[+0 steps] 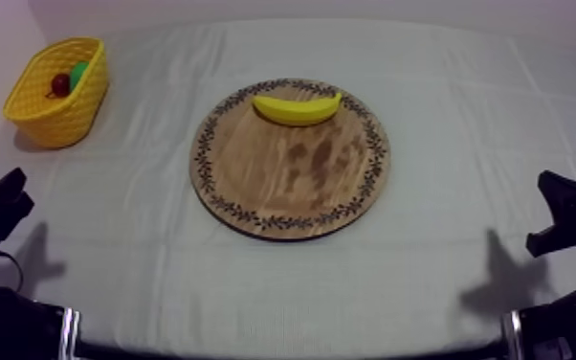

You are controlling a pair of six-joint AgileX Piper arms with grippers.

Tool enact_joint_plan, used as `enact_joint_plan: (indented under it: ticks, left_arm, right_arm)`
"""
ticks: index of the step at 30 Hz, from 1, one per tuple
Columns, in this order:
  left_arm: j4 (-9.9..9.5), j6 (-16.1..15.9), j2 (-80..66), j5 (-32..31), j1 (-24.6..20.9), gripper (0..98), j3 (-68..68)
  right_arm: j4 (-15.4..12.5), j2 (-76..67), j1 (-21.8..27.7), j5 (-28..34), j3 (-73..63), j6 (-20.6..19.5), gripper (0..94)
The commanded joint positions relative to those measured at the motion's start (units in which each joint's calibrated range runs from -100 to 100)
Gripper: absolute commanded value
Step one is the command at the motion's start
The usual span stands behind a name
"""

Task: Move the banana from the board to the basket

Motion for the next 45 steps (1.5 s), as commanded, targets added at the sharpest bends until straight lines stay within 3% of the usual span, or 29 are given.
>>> enact_joint_plan:
  ticks: [1,25,30,39,45]
  left_arm:
    - [-0.04,0.0,0.0,0.0,0.0,0.1,0.0]
    - [-0.04,0.0,0.0,0.0,0.0,0.1,0.0]
    - [-0.12,1.8,0.0,-0.1,-0.7,1.0,0.0]
    - [1.2,-1.2,7.4,-1.6,0.8,0.1,-6.3]
    - [2.58,-4.6,19.6,4.8,3.1,0.0,-23.1]
  right_arm:
    - [0.0,0.0,0.0,0.0,0.0,0.0,0.3]
    - [0.0,0.0,0.0,0.0,0.0,0.0,0.3]
    - [0.0,0.0,0.0,0.0,0.0,0.0,0.3]
    - [0.0,0.0,0.0,0.0,0.0,0.0,0.3]
    - [0.0,0.0,0.0,0.0,0.0,0.0,0.3]
